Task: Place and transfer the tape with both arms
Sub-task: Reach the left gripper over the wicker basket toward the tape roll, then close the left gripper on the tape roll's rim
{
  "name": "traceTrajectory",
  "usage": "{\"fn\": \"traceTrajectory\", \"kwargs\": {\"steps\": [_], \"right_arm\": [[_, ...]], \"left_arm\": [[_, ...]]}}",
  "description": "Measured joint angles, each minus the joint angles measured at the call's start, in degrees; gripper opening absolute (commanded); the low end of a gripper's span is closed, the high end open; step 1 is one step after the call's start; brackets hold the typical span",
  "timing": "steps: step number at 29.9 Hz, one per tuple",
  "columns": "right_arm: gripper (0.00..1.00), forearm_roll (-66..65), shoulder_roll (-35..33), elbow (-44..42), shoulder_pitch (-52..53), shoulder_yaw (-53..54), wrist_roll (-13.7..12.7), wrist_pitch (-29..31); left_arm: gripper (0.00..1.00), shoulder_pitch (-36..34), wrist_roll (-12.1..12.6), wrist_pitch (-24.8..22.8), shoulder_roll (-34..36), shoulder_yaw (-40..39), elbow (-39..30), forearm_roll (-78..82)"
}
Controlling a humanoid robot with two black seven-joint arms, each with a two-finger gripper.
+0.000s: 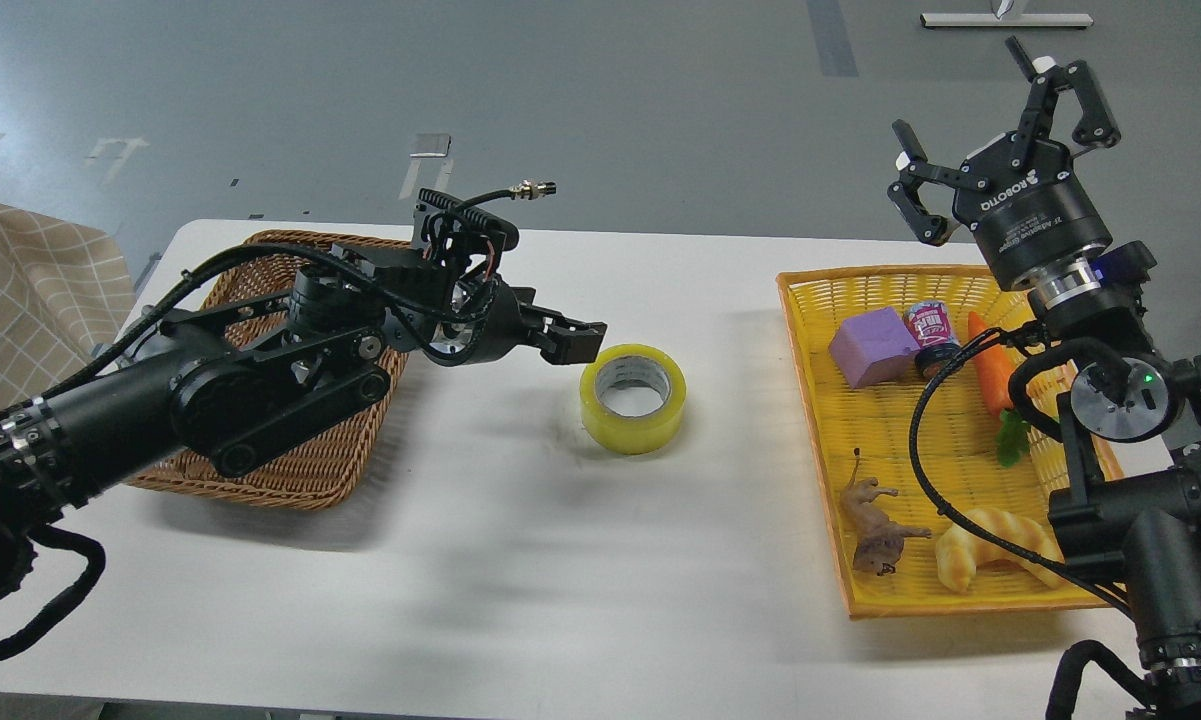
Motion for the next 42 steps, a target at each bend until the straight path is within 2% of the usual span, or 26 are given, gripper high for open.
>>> {"fn": "traceTrajectory", "kwargs": {"steps": [10, 14, 21, 42], "right_arm": [[1.0, 0.0, -0.4, 0.0, -3.3, 0.5, 0.5, 0.0], [1.0, 0.2, -1.0, 0.0, -4.2, 0.6, 1.0, 0.0], [1.0, 0.3, -1.6, 0.0, -4.9, 0.9, 1.5, 0.0], [1.0, 0.3, -1.7, 0.1, -6.2, 1.2, 1.5, 0.0]], "left_arm": [[0.98, -1.5, 1.1, 0.0, -4.6, 2.0, 1.3, -0.1], [0.98, -1.7, 1.9, 0.0, -7.2, 3.7, 4.4, -0.2], [0.98, -1.8, 2.0, 0.0, -11.7, 4.6, 11.9, -0.2], [0.95, -1.9, 1.8, 0.0, -14.8, 7.6, 18.1, -0.2]]}}
